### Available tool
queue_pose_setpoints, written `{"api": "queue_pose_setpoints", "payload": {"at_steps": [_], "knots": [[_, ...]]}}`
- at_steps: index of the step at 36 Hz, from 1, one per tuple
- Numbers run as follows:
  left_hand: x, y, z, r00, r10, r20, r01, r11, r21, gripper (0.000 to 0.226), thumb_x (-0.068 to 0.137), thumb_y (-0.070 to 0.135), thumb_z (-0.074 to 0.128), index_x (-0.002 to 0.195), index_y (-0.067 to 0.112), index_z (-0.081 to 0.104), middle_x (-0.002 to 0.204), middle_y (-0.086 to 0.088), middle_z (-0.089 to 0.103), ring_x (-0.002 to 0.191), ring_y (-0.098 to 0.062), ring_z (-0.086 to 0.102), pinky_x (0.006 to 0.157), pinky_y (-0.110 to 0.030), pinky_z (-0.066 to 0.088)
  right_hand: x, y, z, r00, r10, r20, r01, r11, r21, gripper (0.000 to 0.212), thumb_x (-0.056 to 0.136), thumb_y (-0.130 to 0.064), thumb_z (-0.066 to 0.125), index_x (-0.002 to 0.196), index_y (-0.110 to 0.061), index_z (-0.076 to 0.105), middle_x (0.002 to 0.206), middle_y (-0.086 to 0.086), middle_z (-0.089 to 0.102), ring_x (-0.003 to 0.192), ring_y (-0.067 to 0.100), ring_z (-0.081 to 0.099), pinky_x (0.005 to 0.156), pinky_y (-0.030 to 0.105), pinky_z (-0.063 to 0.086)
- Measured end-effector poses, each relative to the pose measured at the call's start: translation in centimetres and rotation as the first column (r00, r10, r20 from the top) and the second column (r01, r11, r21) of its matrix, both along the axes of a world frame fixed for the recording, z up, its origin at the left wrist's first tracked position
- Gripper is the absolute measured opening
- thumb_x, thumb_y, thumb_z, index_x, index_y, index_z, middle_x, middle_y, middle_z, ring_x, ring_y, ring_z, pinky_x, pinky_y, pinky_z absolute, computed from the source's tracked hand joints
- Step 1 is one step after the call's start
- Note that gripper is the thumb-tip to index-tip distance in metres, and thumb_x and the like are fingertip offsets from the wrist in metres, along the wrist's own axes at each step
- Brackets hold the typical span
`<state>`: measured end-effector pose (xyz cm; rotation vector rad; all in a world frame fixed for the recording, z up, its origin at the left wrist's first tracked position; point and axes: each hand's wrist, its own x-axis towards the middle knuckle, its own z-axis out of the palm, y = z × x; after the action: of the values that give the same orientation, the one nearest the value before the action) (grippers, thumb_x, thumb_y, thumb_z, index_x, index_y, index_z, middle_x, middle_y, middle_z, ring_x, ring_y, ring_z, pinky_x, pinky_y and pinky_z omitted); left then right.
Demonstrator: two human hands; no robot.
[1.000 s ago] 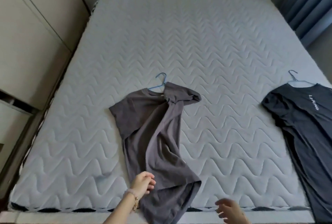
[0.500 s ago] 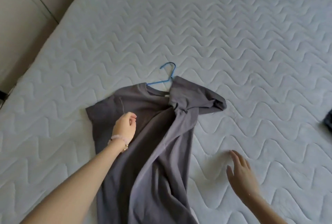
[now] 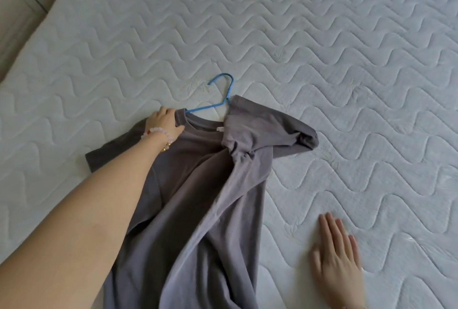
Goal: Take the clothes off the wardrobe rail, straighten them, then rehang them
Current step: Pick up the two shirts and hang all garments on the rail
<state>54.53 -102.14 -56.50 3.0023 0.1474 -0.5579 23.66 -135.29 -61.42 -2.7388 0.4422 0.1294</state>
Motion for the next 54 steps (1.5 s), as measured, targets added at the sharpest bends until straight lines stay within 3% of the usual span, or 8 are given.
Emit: {"api": "queue_pose_setpoints", "payload": {"at_steps": [7, 13, 19, 30, 38, 44, 48, 54], "knots": [[-1.6, 0.6, 1.2, 0.995, 0.103, 0.004, -0.099, 0.963, -0.249, 0.029, 0.087, 0.021, 0.068, 0.106, 0.004, 0.054, 0.118, -0.023, 0.063, 0.107, -0.037, 0.059, 0.086, -0.038, 0.046, -0.2, -0.3, 0.2, 0.997, 0.020, -0.072, -0.022, 0.999, -0.024, 0.066, 0.079, -0.031, 0.032, 0.142, -0.013, 0.039, 0.148, 0.003, 0.040, 0.138, 0.016, 0.025, 0.115, 0.022, -0.001], [-4.6, 1.1, 4.0, 0.991, 0.119, 0.056, -0.082, 0.895, -0.439, 0.030, 0.082, 0.019, 0.074, 0.107, 0.009, 0.062, 0.109, -0.013, 0.066, 0.097, -0.028, 0.058, 0.078, -0.026, 0.038, 0.1, -0.3, 1.2, 0.984, 0.043, -0.171, -0.054, 0.997, -0.060, 0.068, 0.080, -0.036, 0.029, 0.144, -0.013, 0.035, 0.150, 0.005, 0.038, 0.140, 0.020, 0.028, 0.113, 0.031, 0.009], [-8.8, 1.4, 9.8, 0.979, 0.162, 0.122, -0.072, 0.839, -0.539, 0.019, 0.084, 0.033, 0.071, 0.083, 0.015, 0.065, 0.069, 0.003, 0.057, 0.079, -0.022, 0.053, 0.071, -0.028, 0.037, 1.6, -0.8, 4.3, 0.906, 0.116, -0.406, -0.102, 0.993, 0.057, 0.057, 0.099, -0.030, 0.020, 0.151, -0.018, 0.001, 0.160, -0.001, 0.000, 0.147, 0.016, 0.000, 0.119, 0.033, 0.009], [-21.8, 0.7, 29.1, 0.692, 0.333, 0.641, -0.023, 0.897, -0.441, 0.029, 0.085, 0.031, 0.071, 0.071, 0.006, 0.066, 0.068, -0.017, 0.069, 0.066, -0.040, 0.062, 0.056, -0.028, 0.033, -5.0, 0.1, 18.9, 0.804, 0.044, -0.593, 0.158, 0.946, 0.284, 0.039, 0.099, -0.031, 0.038, 0.133, -0.017, 0.050, 0.133, 0.008, 0.057, 0.122, 0.025, 0.053, 0.098, 0.028, 0.038], [-32.0, -3.2, 38.7, 0.712, 0.363, 0.600, 0.058, 0.822, -0.566, 0.027, 0.083, 0.031, 0.073, 0.070, 0.008, 0.066, 0.061, -0.002, 0.058, 0.061, -0.019, 0.050, 0.048, -0.023, 0.028, -18.2, -1.4, 23.1, 0.778, -0.102, -0.619, 0.462, 0.761, 0.456, 0.021, 0.096, -0.015, 0.045, 0.095, -0.002, 0.062, 0.074, 0.005, 0.064, 0.069, 0.019, 0.057, 0.068, 0.027, 0.048], [-40.6, -9.8, 41.7, 0.750, 0.277, 0.600, 0.158, 0.807, -0.570, 0.028, 0.086, 0.032, 0.069, 0.068, 0.012, 0.061, 0.062, 0.005, 0.055, 0.060, -0.018, 0.049, 0.049, -0.016, 0.028, -31.1, -3.9, 23.1, 0.743, -0.195, -0.640, 0.592, 0.637, 0.494, 0.017, 0.091, -0.013, 0.054, 0.085, -0.009, 0.069, 0.079, 0.008, 0.069, 0.082, 0.029, 0.066, 0.066, 0.026, 0.046], [-46.6, -14.2, 41.3, 0.789, 0.123, 0.602, 0.254, 0.827, -0.502, 0.032, 0.089, 0.032, 0.065, 0.065, 0.017, 0.049, 0.054, 0.009, 0.047, 0.048, -0.007, 0.038, 0.046, -0.018, 0.021, -39.7, -5.7, 24.9, 0.694, -0.320, -0.644, 0.711, 0.442, 0.547, 0.018, 0.092, -0.007, 0.050, 0.087, -0.005, 0.067, 0.079, 0.019, 0.071, 0.051, 0.019, 0.052, 0.044, 0.017, 0.036], [-54.7, -20.3, 40.6, 0.784, -0.021, 0.620, 0.331, 0.859, -0.389, 0.032, 0.088, 0.027, 0.068, 0.062, 0.016, 0.052, 0.050, 0.008, 0.043, 0.043, -0.013, 0.035, 0.047, -0.013, 0.016, -53.1, -10.4, 24.4, 0.575, -0.442, -0.689, 0.816, 0.251, 0.520, 0.018, 0.088, 0.003, 0.054, 0.081, 0.004, 0.070, 0.065, 0.019, 0.072, 0.064, 0.028, 0.063, 0.064, 0.032, 0.053]]}}
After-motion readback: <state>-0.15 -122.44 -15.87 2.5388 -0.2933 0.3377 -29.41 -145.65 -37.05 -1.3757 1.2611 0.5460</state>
